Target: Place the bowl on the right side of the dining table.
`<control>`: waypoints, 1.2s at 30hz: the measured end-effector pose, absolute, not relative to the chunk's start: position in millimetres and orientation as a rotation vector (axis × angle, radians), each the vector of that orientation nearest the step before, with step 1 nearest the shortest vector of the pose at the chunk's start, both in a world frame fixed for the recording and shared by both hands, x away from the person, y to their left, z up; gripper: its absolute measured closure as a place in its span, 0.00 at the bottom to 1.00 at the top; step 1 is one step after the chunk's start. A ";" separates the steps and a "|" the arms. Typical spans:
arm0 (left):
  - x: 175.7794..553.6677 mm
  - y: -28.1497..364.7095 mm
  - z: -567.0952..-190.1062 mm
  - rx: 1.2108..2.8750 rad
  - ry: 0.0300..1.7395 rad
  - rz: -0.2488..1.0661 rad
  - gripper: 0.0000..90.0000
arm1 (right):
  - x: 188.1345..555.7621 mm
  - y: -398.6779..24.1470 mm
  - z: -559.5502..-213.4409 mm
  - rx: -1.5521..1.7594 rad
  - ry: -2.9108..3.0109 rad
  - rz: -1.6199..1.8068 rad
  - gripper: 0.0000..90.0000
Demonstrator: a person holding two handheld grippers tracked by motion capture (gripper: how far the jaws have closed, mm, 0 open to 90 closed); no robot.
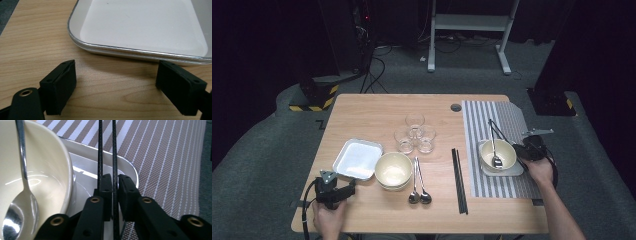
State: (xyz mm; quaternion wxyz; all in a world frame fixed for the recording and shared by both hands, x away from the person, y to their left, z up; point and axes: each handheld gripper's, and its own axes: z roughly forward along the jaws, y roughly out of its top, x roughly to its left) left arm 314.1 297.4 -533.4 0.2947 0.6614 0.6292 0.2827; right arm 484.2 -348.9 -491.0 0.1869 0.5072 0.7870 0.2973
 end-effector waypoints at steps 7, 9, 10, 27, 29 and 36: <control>314.1 297.5 -533.4 1.761 1.674 0.752 0.19 | 483.1 -349.7 -489.1 1.436 2.193 0.855 0.89; 314.1 297.5 -533.4 1.760 1.674 0.752 0.19 | 482.1 -350.4 -487.4 1.436 2.184 0.860 0.89; 314.1 297.5 -533.4 1.760 1.674 0.752 0.19 | 481.6 -351.2 -486.5 1.432 2.177 0.862 0.90; 314.1 297.4 -533.4 1.760 1.674 0.752 0.19 | 484.1 -354.7 -491.3 1.478 2.155 0.814 1.00; 314.1 297.5 -533.4 1.761 1.674 0.752 0.19 | 483.9 -354.9 -491.5 1.480 2.159 0.817 0.99; 314.1 297.5 -533.4 1.761 1.674 0.752 0.19 | 482.8 -354.6 -492.4 1.474 2.170 0.820 0.99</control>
